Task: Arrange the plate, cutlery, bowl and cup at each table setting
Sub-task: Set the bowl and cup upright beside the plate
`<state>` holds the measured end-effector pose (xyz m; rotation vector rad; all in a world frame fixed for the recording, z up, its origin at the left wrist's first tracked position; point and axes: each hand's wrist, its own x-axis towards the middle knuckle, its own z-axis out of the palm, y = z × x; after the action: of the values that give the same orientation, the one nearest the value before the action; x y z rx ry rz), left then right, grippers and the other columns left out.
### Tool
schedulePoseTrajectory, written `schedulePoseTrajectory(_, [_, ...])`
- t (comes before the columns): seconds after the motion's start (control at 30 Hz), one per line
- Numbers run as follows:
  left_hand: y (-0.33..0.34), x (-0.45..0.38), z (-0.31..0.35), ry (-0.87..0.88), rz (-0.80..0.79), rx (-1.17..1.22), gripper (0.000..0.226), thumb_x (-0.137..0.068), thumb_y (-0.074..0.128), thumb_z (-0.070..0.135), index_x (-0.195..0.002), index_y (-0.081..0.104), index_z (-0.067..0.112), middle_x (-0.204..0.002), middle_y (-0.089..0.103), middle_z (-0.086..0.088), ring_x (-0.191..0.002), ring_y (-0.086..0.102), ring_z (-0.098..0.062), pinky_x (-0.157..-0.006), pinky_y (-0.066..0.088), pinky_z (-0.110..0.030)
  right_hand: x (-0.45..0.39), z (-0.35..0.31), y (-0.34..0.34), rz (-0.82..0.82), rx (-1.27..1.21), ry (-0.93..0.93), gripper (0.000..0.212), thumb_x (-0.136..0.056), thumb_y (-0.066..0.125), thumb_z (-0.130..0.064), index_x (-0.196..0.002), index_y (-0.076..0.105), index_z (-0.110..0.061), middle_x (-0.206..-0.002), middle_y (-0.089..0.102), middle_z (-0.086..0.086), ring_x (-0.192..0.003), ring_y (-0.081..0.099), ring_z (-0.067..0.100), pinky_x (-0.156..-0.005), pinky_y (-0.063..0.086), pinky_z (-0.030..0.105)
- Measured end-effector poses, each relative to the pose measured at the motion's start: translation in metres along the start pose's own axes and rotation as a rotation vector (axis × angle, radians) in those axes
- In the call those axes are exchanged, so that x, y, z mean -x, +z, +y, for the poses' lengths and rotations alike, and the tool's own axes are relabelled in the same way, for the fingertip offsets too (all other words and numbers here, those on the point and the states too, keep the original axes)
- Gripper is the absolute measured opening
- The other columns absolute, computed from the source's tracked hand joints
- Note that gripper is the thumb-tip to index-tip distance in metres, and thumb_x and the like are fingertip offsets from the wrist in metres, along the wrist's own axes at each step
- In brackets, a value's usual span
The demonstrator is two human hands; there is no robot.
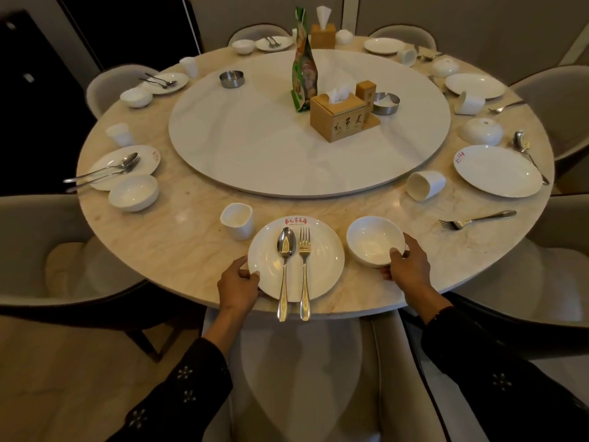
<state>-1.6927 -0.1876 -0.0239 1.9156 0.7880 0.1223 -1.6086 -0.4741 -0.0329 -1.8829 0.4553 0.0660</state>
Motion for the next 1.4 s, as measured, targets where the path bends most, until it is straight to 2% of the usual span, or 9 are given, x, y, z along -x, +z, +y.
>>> schedulePoseTrajectory(0.1, [0.002, 0.007, -0.002, -0.021, -0.005, 0.092, 0.047, -0.088, 0.062, 0.001, -0.132, 0.054, 0.012, -0.093, 0.061, -0.006, -0.093, 0.065, -0.030, -0.078, 0.059, -0.048, 0.001, -0.002, 0.002, 0.010, 0.001, 0.028, 0.045, -0.098, 0.045, -0.011, -0.142, 0.042, -0.020, -0.132, 0.053, 0.017, -0.095, 0.065, 0.035, -0.049, 0.052, 0.026])
schedulePoseTrajectory(0.27, [0.004, 0.011, -0.004, -0.041, 0.018, 0.146, 0.048, -0.088, 0.062, -0.001, -0.134, 0.053, 0.011, -0.108, 0.064, -0.017, -0.096, 0.064, -0.033, -0.072, 0.060, -0.048, 0.002, -0.002, 0.003, 0.024, 0.025, 0.034, 0.045, -0.098, 0.045, -0.011, -0.142, 0.042, -0.020, -0.134, 0.051, 0.017, -0.104, 0.061, 0.037, -0.049, 0.051, 0.027])
schedulePoseTrajectory(0.43, [0.001, 0.008, -0.005, -0.034, -0.002, 0.171, 0.046, -0.089, 0.061, -0.002, -0.133, 0.055, 0.011, -0.096, 0.060, -0.009, -0.086, 0.061, -0.026, -0.070, 0.061, -0.046, 0.002, -0.001, 0.003, 0.026, 0.035, 0.055, 0.046, -0.098, 0.044, -0.011, -0.143, 0.041, -0.019, -0.134, 0.051, 0.017, -0.106, 0.059, 0.039, -0.049, 0.050, 0.027])
schedulePoseTrajectory(0.6, [0.000, 0.004, -0.004, -0.018, -0.015, 0.152, 0.046, -0.089, 0.060, -0.002, -0.133, 0.055, 0.011, -0.100, 0.061, -0.012, -0.086, 0.058, -0.022, -0.066, 0.059, -0.037, 0.000, 0.001, 0.004, 0.029, 0.054, 0.074, 0.046, -0.098, 0.044, -0.013, -0.143, 0.040, -0.021, -0.135, 0.051, 0.017, -0.104, 0.061, 0.040, -0.042, 0.049, 0.023])
schedulePoseTrajectory(0.87, [0.001, 0.002, -0.007, -0.012, -0.026, 0.148, 0.046, -0.089, 0.061, -0.001, -0.134, 0.054, 0.010, -0.095, 0.058, -0.007, -0.086, 0.057, -0.020, -0.062, 0.058, -0.033, -0.003, 0.004, 0.005, 0.023, 0.087, 0.064, 0.045, -0.098, 0.044, -0.017, -0.143, 0.038, -0.023, -0.133, 0.051, 0.017, -0.109, 0.058, 0.043, -0.048, 0.051, 0.028])
schedulePoseTrajectory(0.97, [0.000, 0.003, -0.007, -0.013, -0.036, 0.148, 0.045, -0.090, 0.061, 0.002, -0.133, 0.053, 0.012, -0.102, 0.062, -0.011, -0.085, 0.061, -0.022, -0.055, 0.058, -0.026, -0.001, 0.002, 0.004, 0.002, 0.086, 0.050, 0.045, -0.098, 0.045, -0.024, -0.143, 0.037, -0.021, -0.135, 0.050, 0.015, -0.111, 0.057, 0.041, -0.059, 0.058, 0.037])
schedulePoseTrajectory(1.07, [0.000, 0.003, -0.012, -0.050, -0.038, 0.172, 0.043, -0.092, 0.062, 0.014, -0.133, 0.051, 0.012, -0.104, 0.066, -0.015, -0.082, 0.069, -0.027, -0.054, 0.059, -0.026, 0.006, 0.000, 0.003, -0.025, 0.083, 0.041, 0.052, -0.097, 0.047, -0.033, -0.145, 0.033, -0.017, -0.137, 0.050, 0.013, -0.113, 0.057, 0.038, -0.070, 0.059, 0.043])
schedulePoseTrajectory(1.23, [-0.009, 0.017, -0.018, -0.083, -0.028, 0.207, 0.039, -0.091, 0.065, 0.026, -0.124, 0.052, 0.010, -0.090, 0.065, -0.009, -0.072, 0.068, -0.025, -0.063, 0.059, -0.033, 0.021, 0.002, 0.002, -0.010, 0.008, 0.069, 0.064, -0.096, 0.050, -0.036, -0.149, 0.020, -0.015, -0.138, 0.048, 0.017, -0.116, 0.056, 0.036, -0.093, 0.052, 0.052])
schedulePoseTrajectory(1.4, [-0.023, 0.031, -0.024, -0.028, -0.019, 0.103, 0.025, -0.092, 0.062, 0.020, -0.114, 0.057, 0.008, -0.089, 0.062, -0.005, -0.065, 0.064, -0.023, -0.059, 0.054, -0.034, 0.042, -0.002, -0.007, 0.043, -0.039, 0.078, 0.063, -0.096, 0.054, -0.032, -0.148, 0.026, -0.012, -0.145, 0.042, 0.019, -0.127, 0.047, 0.034, -0.104, 0.043, 0.049])
